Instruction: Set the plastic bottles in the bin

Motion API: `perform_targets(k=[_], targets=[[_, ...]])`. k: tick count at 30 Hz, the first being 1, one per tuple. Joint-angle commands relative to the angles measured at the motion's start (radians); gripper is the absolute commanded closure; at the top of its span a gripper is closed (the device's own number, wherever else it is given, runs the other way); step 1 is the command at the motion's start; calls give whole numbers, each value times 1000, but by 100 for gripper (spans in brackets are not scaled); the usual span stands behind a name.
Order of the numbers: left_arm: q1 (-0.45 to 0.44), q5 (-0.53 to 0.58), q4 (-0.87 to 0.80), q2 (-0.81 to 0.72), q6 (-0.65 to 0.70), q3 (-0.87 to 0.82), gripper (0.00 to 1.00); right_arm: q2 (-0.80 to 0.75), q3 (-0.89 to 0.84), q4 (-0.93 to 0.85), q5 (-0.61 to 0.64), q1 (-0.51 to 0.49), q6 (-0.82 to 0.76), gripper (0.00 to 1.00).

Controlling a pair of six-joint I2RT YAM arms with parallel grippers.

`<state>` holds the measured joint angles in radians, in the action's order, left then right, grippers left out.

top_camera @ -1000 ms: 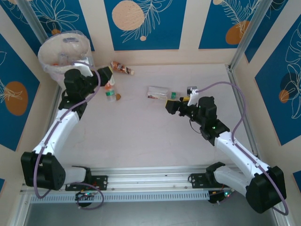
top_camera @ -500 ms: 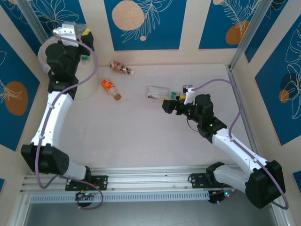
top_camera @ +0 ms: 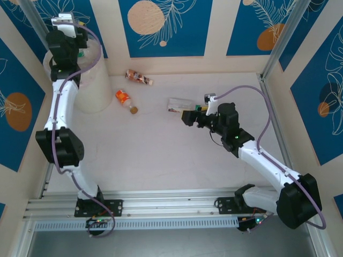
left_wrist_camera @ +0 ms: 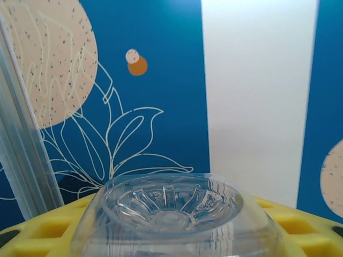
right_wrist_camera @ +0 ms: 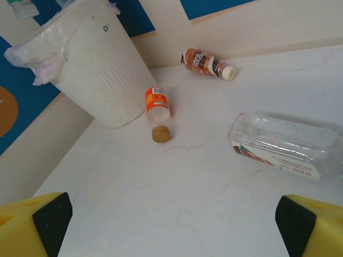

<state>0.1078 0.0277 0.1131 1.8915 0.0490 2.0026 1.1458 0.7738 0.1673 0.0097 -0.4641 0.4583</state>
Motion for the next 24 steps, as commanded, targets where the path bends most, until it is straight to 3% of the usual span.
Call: perform_targets(k=[1,6,9,11,13,18,24], targets=[[31,-63,-174,79,-89,153,100,24,48,-15,30,-12,-24,0],[35,-144,-310,190,-208,235,99,75,76,-14,41,-19,-32,1],[35,-222,-351,232,-263,250,70,115,103,-24,37,-24,-34,0],[34,-234,-366,237,-277,263,34,139,124,-43,35,-28,-42,0],[35,-232,-403,232,-276,292,18,156,143,-59,36,-36,-55,0],[36,-194,-465,184,-280,305,0,179,157,-64,47,-46,-73,0],[36,-98,-522,151,-316,297,0,175,159,-77,50,-47,-84,0]])
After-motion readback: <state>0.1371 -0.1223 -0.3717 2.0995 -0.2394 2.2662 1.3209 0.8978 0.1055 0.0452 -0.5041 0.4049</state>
